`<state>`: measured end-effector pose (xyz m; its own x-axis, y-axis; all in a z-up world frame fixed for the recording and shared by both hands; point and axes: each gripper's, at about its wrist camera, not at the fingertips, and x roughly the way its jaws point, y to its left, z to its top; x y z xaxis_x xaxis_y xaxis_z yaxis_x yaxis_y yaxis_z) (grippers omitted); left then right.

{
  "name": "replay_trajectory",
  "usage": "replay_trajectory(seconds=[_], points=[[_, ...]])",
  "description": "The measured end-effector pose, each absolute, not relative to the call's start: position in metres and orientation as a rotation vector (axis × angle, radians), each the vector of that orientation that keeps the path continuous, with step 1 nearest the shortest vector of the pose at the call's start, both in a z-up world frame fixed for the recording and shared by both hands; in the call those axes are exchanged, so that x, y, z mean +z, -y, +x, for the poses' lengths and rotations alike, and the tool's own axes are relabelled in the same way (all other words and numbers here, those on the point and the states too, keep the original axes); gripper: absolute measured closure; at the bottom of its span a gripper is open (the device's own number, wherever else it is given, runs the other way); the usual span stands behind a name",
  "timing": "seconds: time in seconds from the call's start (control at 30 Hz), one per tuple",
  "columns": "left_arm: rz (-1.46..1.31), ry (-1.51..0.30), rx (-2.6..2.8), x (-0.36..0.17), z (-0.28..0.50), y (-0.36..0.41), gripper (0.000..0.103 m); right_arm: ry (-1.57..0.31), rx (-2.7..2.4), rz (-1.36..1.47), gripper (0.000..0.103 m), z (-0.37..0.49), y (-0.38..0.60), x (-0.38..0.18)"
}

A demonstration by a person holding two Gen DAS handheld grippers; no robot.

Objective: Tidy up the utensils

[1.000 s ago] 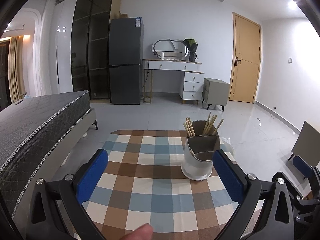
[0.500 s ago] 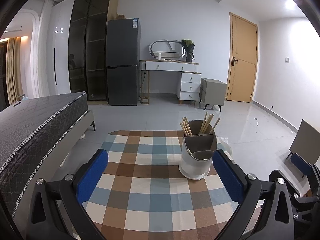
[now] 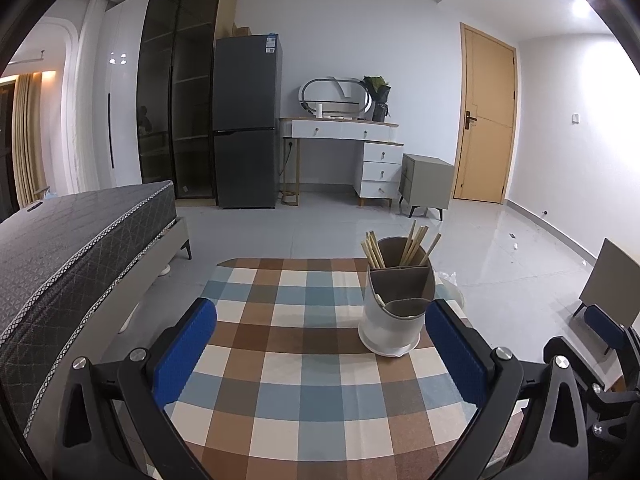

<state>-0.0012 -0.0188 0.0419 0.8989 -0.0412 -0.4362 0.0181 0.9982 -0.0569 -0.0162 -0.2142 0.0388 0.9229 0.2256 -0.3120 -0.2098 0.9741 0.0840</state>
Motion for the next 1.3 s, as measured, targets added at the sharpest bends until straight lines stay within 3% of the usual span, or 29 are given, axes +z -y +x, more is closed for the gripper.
replay_trajectory(seconds=[1.3], points=[[-0.062, -0.464, -0.034, 0.0416, -0.0014, 0.0200, 0.001, -0.328, 0.221, 0.048, 0.000, -0.0168, 0.2153, 0.0373]])
